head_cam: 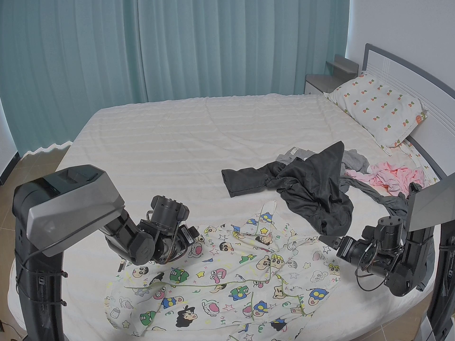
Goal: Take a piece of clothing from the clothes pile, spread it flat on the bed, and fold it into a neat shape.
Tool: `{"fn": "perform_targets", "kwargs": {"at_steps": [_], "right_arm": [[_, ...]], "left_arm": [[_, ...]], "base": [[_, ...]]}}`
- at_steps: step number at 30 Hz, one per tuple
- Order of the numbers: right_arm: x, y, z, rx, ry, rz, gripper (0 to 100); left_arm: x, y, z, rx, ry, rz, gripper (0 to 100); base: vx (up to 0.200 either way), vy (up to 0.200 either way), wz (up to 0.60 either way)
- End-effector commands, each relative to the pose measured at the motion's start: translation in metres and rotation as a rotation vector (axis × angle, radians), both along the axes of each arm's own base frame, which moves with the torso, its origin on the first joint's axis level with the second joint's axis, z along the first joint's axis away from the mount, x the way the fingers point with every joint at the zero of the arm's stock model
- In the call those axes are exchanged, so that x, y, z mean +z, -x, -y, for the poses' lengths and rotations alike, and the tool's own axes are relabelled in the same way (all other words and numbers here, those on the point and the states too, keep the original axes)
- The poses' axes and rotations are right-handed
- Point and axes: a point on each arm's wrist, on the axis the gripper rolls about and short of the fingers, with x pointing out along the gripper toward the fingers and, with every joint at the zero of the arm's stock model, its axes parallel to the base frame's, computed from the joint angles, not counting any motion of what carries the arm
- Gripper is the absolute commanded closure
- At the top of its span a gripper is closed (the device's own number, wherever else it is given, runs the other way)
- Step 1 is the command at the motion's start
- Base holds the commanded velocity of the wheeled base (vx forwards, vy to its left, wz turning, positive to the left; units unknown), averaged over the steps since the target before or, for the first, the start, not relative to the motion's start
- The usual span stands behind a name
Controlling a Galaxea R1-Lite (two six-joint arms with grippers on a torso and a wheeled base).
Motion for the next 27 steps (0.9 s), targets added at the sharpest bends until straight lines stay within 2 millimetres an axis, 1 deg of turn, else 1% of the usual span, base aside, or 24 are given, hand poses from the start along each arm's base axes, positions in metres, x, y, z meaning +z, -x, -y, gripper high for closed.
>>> {"fn": "perform_targets", "kwargs": {"at_steps": [1,4,8,10,15,19,22,24,27], "right_arm": [[0.003,0.002,0.0,0.002,-0.003,0.008,0],[0.002,0.005,0.001,0.003,0.0,0.0,0],[0.003,0.006,0.0,0.004,0.001,-0.002,0],[0.002,0.006,-0.001,0.009,0.001,-0.005,0],[0.003,0.006,-0.001,0.009,0.0,0.0,0],[0.004,0.006,0.0,0.007,0.0,0.003,0],[0.005,0.006,0.0,0.007,-0.001,0.006,0],[0.005,0.006,0.0,0.006,-0.001,0.006,0],[0.004,0.006,0.0,0.004,-0.001,0.004,0]], "left_arm": [[-0.016,-0.003,0.0,0.018,-0.026,-0.019,0],[-0.019,-0.005,-0.003,0.048,-0.048,-0.015,0],[-0.02,-0.008,-0.002,0.071,-0.042,-0.004,0],[-0.025,-0.014,0.001,0.093,-0.054,0.011,0],[-0.032,-0.027,0.008,0.115,-0.074,0.059,0],[-0.039,-0.039,0.01,0.142,-0.082,0.115,0],[-0.04,-0.055,0.0,0.176,-0.06,0.199,0],[-0.037,-0.064,-0.012,0.194,-0.063,0.254,0],[-0.027,-0.078,-0.037,0.23,-0.073,0.341,0]], "base": [[0.0,0.0,0.0],[0.0,0.0,0.0],[0.0,0.0,0.0],[0.0,0.0,0.0],[0.0,0.0,0.0],[0.0,0.0,0.0],[0.0,0.0,0.0],[0.0,0.0,0.0],[0.0,0.0,0.0]]}}
